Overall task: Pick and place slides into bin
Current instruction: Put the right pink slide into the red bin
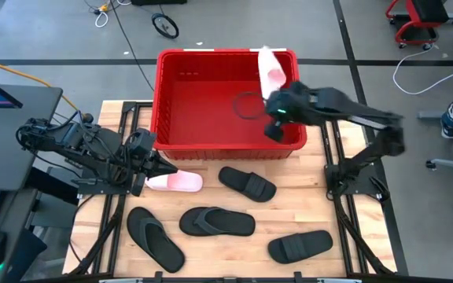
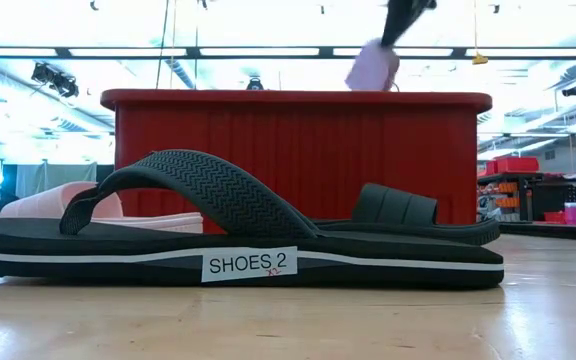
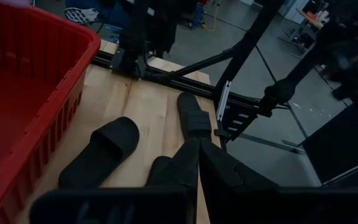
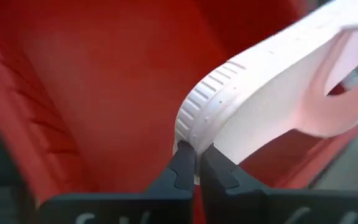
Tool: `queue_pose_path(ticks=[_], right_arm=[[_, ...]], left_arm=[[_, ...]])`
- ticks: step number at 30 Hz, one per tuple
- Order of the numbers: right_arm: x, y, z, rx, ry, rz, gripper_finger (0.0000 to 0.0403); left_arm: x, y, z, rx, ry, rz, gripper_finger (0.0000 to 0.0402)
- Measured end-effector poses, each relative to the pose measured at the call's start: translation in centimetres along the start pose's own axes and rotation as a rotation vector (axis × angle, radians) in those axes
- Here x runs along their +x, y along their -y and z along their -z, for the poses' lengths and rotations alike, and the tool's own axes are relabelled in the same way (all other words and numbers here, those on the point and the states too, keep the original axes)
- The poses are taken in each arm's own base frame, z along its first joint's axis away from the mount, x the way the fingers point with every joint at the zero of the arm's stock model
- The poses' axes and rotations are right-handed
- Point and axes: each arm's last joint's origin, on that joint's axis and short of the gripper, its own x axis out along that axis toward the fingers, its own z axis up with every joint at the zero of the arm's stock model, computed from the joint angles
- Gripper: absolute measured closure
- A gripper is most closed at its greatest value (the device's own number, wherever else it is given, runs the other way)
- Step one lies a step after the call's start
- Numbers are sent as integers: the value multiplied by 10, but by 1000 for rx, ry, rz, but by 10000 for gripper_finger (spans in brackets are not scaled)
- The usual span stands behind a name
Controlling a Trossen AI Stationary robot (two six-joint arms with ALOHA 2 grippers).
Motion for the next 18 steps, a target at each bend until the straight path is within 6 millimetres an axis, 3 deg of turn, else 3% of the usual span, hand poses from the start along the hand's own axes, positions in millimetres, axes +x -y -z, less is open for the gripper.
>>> queue_pose_path(ticks=[9, 14, 18], right_arm=[[126, 9, -15, 6, -345, -27, 396], [171, 2, -11, -20, -475, -24, 396], [190, 1, -5, -41, -551, -1, 396]], left_arm=[[0, 0, 0, 2, 0, 0, 395], [0, 0, 0, 2, 3, -7, 380], [0, 0, 0, 10, 3, -7, 382]])
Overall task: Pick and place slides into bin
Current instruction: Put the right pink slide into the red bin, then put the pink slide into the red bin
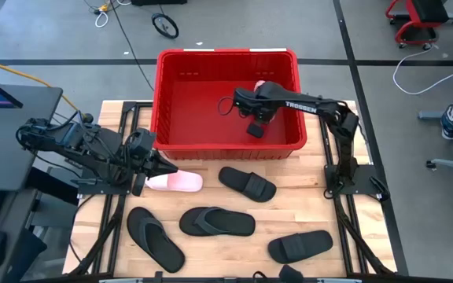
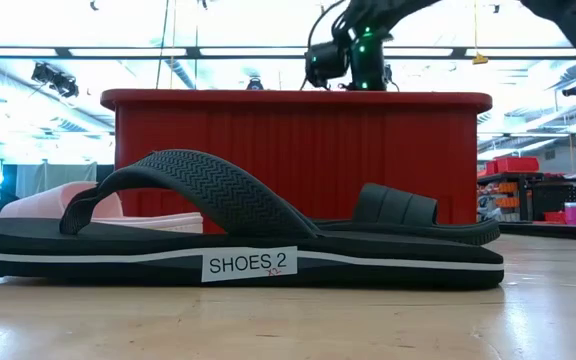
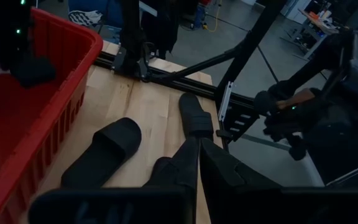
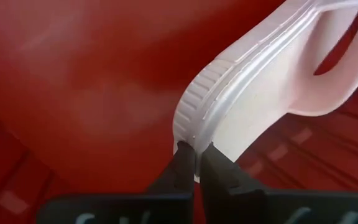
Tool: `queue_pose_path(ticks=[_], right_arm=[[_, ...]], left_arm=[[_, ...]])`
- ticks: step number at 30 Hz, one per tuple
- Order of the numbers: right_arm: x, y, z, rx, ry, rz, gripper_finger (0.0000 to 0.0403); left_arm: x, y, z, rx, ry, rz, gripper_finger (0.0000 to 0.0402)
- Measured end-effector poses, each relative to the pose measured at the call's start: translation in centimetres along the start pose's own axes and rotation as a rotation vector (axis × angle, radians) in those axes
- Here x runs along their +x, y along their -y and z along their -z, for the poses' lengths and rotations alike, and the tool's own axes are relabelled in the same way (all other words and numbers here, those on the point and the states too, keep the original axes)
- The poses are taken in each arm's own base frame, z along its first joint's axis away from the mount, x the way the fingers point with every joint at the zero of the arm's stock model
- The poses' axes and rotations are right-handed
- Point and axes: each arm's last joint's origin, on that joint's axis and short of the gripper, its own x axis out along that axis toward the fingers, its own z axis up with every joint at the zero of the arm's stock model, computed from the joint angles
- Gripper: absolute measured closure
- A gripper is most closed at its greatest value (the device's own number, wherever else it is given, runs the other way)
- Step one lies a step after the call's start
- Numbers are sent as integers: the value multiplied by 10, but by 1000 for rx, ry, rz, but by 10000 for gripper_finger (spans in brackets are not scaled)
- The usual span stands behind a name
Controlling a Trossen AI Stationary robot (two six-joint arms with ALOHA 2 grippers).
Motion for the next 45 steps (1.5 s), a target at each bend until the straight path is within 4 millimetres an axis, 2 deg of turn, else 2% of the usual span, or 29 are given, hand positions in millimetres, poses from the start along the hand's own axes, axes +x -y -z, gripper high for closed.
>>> queue_pose_path(ticks=[7, 12, 18, 26, 32, 35, 39, 42, 45], right_arm=[[16, 13, 1, 20, -87, 19, 396], [25, 25, 4, 27, -120, 14, 381], [32, 31, 3, 39, -115, 14, 339], [41, 37, 4, 88, -113, -3, 257], [47, 41, 7, 104, -141, -10, 210], [40, 43, 9, 118, -117, -7, 198], [19, 51, 17, 139, -56, -1, 193], [-4, 57, 27, 162, 3, -27, 194], [-35, 61, 44, 217, 94, -123, 197]], left_arm=[[0, 0, 0, 16, 0, 0, 396], [0, 0, 0, 15, -1, 0, 385], [0, 0, 0, 15, 0, 0, 382], [0, 0, 0, 15, 0, 0, 397], [0, 0, 0, 7, 0, 0, 379], [0, 0, 0, 7, -1, 0, 377], [0, 0, 0, 7, 0, 0, 388], [0, 0, 0, 6, 0, 0, 396], [0, 0, 0, 5, 0, 0, 397]])
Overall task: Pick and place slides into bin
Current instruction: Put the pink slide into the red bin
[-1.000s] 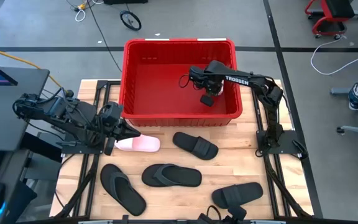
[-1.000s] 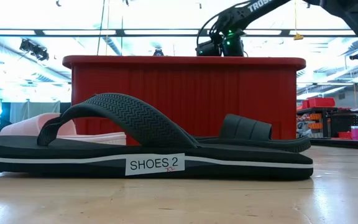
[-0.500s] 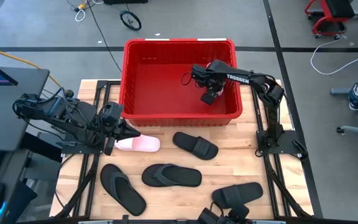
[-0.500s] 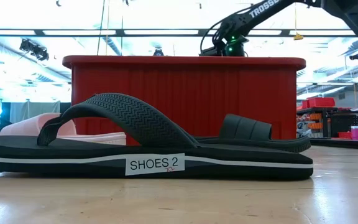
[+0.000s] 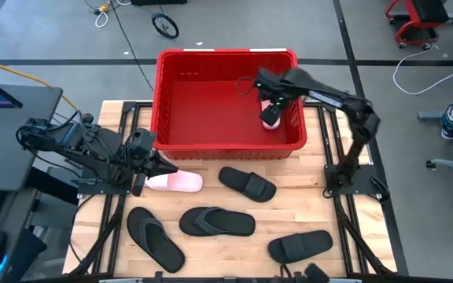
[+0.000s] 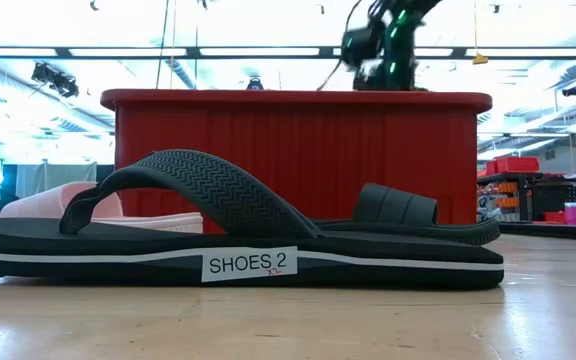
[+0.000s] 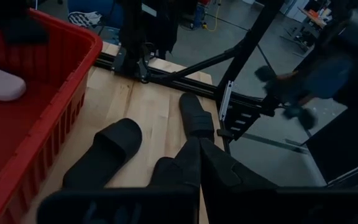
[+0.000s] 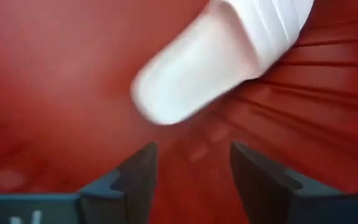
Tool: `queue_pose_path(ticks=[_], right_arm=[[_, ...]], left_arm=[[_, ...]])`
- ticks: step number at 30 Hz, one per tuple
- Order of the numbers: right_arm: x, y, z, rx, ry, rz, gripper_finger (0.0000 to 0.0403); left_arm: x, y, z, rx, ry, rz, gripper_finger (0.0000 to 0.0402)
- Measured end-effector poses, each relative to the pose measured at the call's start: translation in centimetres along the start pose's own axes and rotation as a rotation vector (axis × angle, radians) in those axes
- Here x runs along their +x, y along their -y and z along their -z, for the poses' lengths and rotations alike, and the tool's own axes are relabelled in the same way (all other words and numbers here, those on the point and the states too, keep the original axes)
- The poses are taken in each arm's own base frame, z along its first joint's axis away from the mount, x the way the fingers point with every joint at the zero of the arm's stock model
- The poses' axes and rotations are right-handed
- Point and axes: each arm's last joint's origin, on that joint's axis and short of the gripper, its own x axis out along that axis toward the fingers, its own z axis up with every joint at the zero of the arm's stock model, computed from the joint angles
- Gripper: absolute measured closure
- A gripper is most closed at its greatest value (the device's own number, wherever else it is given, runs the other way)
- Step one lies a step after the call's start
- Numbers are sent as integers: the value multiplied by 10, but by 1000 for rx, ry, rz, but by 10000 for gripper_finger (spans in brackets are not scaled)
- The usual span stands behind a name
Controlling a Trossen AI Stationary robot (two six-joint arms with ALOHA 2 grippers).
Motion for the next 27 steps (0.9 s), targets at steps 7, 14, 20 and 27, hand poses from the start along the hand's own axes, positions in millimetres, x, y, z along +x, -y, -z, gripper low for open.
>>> queue_pose_path(ticks=[7, 14, 20, 27], right_arm=[[-94, -5, 49, -1, 297, -390, 210], [-177, -30, 113, -253, 665, -682, 220], [-208, -60, 153, -519, 825, -750, 227], [-208, -87, 161, -643, 831, -729, 229]], left_arm=[[19, 1, 13, -150, -137, -36, 359], [50, 2, 57, -531, -512, -310, 307], [79, 9, 95, -744, -665, -663, 284], [116, -3, 134, -680, -727, -1090, 273]])
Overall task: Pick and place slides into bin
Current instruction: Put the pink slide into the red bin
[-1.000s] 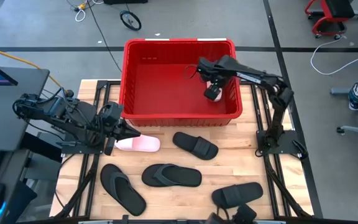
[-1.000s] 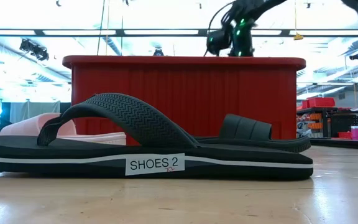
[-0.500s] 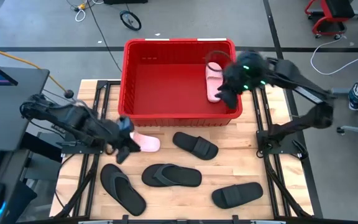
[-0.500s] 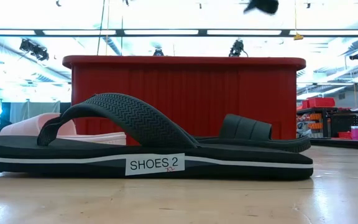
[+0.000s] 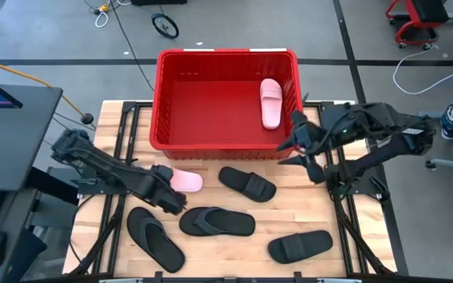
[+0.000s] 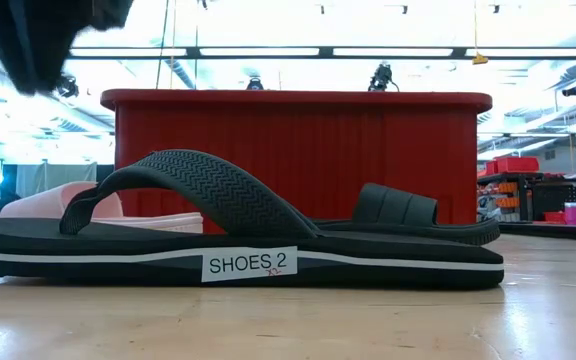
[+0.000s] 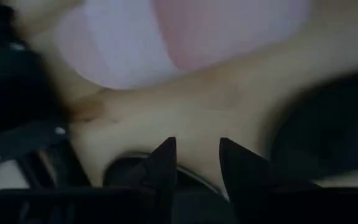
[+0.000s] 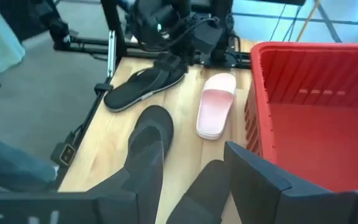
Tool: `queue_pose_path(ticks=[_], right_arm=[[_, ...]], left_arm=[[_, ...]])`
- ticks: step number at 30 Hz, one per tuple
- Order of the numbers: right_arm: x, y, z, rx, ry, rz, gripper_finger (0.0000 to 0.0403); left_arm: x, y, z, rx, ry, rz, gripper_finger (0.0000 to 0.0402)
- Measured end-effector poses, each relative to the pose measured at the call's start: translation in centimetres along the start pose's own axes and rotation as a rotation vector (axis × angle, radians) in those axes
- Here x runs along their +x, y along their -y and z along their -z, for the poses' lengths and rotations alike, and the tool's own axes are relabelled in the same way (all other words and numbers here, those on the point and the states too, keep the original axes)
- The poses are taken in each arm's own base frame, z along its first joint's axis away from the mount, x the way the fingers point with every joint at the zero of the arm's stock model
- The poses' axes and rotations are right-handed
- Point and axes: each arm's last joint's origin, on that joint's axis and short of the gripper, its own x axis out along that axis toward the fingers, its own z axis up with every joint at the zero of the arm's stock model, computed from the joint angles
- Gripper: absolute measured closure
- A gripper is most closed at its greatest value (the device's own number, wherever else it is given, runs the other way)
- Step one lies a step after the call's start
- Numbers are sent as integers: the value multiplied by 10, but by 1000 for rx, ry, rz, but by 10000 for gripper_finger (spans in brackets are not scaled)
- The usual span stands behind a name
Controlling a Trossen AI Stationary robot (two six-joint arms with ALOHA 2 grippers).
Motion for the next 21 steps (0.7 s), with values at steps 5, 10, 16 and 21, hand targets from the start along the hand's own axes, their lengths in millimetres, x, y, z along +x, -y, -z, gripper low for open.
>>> queue_pose_path(ticks=[5, 10, 16, 21], right_arm=[[18, -1, 0, -29, -46, -5, 229], [33, -1, 0, -28, -85, -5, 230], [39, -1, 0, -29, -99, -7, 230], [38, -1, 0, -28, -101, -8, 230]], left_arm=[[35, 23, -9, -51, 35, -159, 255], [67, 35, -26, -97, 52, -323, 237], [91, 39, -40, -130, 45, -459, 225], [107, 43, -45, -107, 35, -519, 225]])
